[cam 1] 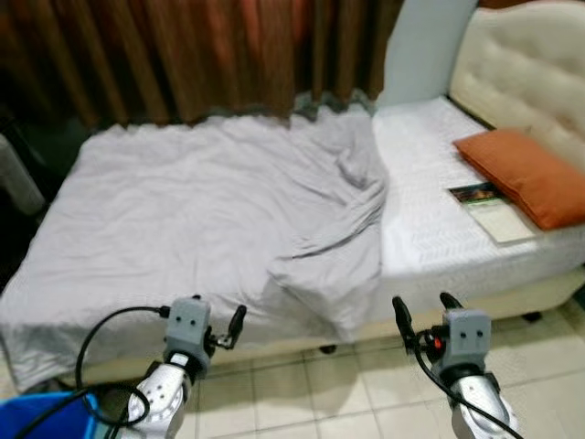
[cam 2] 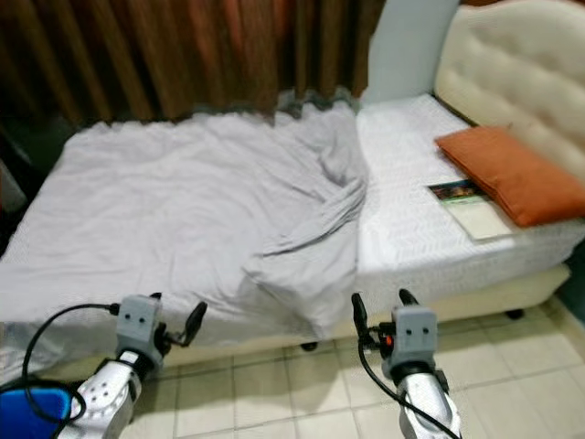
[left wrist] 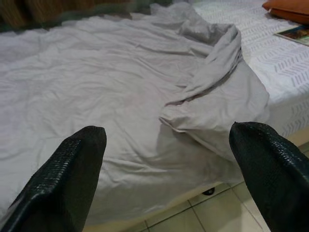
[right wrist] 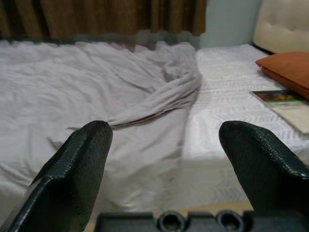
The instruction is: Clean up the room
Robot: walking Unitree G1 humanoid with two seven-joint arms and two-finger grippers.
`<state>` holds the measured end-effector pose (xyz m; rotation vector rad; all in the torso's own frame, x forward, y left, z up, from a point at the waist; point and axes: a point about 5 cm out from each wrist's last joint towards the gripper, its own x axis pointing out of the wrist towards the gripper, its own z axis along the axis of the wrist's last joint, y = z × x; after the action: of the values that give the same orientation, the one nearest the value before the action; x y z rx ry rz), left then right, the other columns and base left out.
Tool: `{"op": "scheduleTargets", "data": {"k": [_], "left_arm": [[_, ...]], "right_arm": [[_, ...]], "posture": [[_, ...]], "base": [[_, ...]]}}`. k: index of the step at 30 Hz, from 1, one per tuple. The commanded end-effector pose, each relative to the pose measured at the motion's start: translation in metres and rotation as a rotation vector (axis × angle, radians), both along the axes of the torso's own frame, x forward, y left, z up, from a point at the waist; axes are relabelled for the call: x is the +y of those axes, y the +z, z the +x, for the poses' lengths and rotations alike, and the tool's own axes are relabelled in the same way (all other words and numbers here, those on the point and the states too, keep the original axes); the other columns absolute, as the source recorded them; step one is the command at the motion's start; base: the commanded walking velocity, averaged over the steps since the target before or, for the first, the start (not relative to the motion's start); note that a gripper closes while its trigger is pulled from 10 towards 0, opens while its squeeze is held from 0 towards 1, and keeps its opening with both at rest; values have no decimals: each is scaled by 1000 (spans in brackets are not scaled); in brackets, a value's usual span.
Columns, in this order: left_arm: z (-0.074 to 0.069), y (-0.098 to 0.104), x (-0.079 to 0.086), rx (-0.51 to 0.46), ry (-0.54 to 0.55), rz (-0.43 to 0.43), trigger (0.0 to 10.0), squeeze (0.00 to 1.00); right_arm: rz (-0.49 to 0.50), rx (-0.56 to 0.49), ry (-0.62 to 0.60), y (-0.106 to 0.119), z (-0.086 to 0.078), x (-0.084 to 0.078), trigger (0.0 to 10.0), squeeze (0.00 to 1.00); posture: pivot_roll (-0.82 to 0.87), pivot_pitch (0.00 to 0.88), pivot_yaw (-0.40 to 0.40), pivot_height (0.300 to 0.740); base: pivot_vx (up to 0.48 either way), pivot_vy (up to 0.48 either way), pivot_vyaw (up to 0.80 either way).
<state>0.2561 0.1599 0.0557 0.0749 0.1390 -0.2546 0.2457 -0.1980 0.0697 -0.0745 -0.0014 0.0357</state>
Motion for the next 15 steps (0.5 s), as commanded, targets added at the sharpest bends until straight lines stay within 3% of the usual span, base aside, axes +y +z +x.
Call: {"op": "scheduleTargets", "data": {"k": [1,3,7,10,15], "left_arm": [[1,-1,-4,13,-24,14,10000,0],[4,1,-5,13,-43,23,10000,0],[9,6,-6,-18,-55,65,10000,0],[13,6,-4,-14,-25,93,10000,0],[12,10,-7,-45,-31,61,10000,0]], "right_arm": [[-11,24,-12,-6,-4,-5,10000,0],[-8,21,-16,-6,-4,-5,10000,0],[-6,19,-22,-7,-4,-5,10000,0],[-6,21,-24,-7,-5,-5,10000,0],[-16,23,-24,-9,-5,-5,10000,0]], "posture": [[-60,47,47,740],[-62,43,49,740],[-64,40,52,740],[-67,36,56,740],[-69,33,55,740]], "base": [[0,446,-800],[126,426,-800],[336,336,0],[0,0,0],[0,0,-800]]}}
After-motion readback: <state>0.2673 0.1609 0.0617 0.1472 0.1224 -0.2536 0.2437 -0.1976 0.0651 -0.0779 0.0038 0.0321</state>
